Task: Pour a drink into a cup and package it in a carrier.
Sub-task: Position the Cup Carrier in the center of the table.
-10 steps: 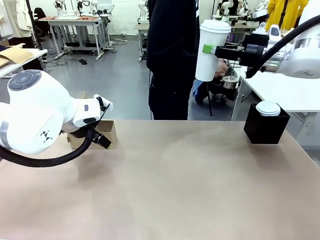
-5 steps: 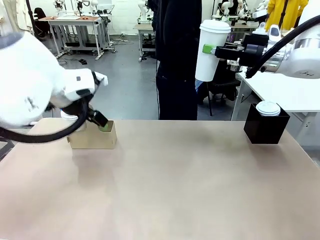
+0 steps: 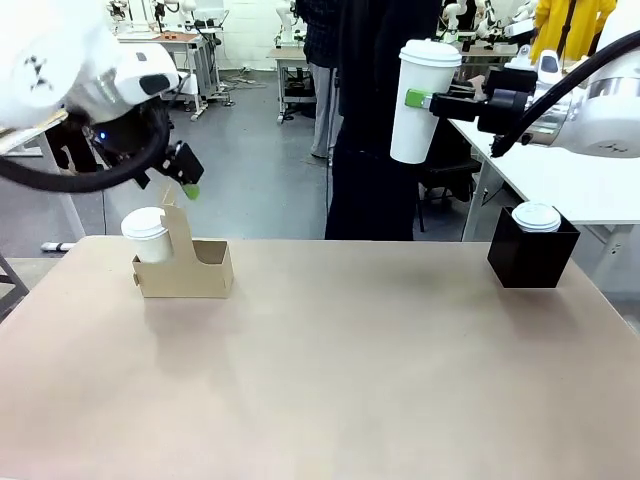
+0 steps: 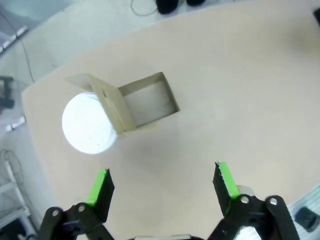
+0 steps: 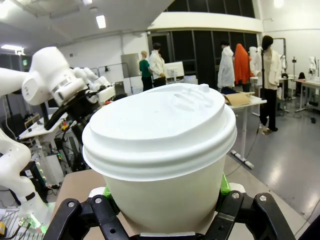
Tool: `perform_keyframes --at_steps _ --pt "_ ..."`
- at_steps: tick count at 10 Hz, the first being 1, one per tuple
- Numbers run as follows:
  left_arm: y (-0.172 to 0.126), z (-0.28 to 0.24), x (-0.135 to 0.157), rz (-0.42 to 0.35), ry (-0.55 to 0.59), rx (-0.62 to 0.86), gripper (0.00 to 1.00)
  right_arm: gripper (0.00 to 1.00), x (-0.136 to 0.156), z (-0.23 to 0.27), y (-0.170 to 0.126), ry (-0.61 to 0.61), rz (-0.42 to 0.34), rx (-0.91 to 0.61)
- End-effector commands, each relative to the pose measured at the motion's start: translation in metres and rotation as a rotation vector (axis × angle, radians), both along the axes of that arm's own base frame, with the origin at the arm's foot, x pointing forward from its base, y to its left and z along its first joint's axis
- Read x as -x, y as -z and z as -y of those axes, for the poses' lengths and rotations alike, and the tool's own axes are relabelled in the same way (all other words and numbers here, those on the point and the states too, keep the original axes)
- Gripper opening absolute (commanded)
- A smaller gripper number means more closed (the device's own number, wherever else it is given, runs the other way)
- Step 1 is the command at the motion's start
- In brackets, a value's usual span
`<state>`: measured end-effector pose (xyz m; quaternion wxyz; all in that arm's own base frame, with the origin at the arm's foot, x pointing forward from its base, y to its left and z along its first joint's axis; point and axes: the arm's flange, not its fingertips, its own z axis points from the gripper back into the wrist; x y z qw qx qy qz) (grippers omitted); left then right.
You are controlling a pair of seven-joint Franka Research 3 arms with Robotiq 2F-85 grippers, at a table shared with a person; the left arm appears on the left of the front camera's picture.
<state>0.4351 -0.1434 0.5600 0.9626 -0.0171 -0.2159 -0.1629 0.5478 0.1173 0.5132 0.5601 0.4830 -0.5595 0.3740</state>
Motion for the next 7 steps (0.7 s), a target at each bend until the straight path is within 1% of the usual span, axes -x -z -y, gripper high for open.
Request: perform_keyframes --at_steps 1,2,3,5,7 --pt "-0.005 -0.002 -0.042 -0.06 -0.105 -0.006 1.0 0.81 0.002 -0.001 -0.003 0.01 0.023 -0.02" --pt "-0.004 -0.015 -0.066 -0.101 -0.162 -0.001 1.0 0.81 0.002 -0.001 -0.003 0.01 0.023 -0.02" --pt "0.003 -0.025 -0.081 -0.132 -0.194 0.013 1.0 0.81 0.002 -0.001 -0.003 0.01 0.023 -0.02" --pt "0.02 -0.037 -0.101 -0.179 -0.233 0.036 1.0 0.81 0.002 -0.001 -0.003 0.01 0.023 -0.02" --pt "0.04 -0.034 -0.112 -0.211 -0.253 0.029 1.0 0.81 0.002 -0.001 -0.003 0.01 0.023 -0.02"
